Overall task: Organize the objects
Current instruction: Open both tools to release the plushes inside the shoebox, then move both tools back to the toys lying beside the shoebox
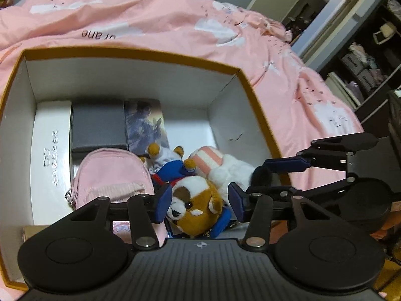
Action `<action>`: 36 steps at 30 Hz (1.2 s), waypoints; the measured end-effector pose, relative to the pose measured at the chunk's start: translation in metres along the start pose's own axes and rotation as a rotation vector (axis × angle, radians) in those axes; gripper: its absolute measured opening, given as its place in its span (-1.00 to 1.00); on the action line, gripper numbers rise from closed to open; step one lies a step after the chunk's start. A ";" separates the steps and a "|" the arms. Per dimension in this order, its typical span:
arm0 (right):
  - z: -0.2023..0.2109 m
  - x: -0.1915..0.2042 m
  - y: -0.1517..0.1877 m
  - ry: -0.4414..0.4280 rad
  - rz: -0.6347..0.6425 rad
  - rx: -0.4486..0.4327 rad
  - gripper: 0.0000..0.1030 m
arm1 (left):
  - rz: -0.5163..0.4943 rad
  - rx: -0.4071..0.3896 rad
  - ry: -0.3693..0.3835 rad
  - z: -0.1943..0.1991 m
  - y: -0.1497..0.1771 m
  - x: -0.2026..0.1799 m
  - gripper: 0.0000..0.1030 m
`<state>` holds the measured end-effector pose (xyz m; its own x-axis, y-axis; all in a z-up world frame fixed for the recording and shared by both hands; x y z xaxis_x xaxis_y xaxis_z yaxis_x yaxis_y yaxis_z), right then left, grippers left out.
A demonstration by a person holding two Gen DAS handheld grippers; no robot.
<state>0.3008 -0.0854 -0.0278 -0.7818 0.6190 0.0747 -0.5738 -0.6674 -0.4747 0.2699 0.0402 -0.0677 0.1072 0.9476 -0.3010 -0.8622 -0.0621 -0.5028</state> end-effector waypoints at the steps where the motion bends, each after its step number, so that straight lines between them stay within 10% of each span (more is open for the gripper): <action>1: -0.002 -0.001 0.000 0.002 -0.001 0.006 -0.23 | 0.001 0.009 -0.011 -0.004 0.001 -0.002 0.06; 14: -0.012 0.006 0.007 -0.039 -0.056 0.024 -0.39 | -0.040 0.040 -0.140 -0.022 0.019 -0.011 -0.06; 36: 0.074 0.023 0.053 0.096 -0.114 -0.332 -0.10 | -0.117 -0.362 -0.220 0.062 0.038 -0.046 0.14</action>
<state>0.2345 -0.1376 0.0132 -0.6820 0.7281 0.0687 -0.5333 -0.4309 -0.7280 0.2017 0.0136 -0.0222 0.0523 0.9965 -0.0651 -0.6171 -0.0189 -0.7867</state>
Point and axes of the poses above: each gripper's, at about its wrist camera, not at the fingertips, and z roughly against the way its jaws point, x to its left, y to its underside, the point moved 3 cm from there along -z, roughly the way its jaws point, and after that the axes turned 7 degrees about -y, right-handed, at the moved point
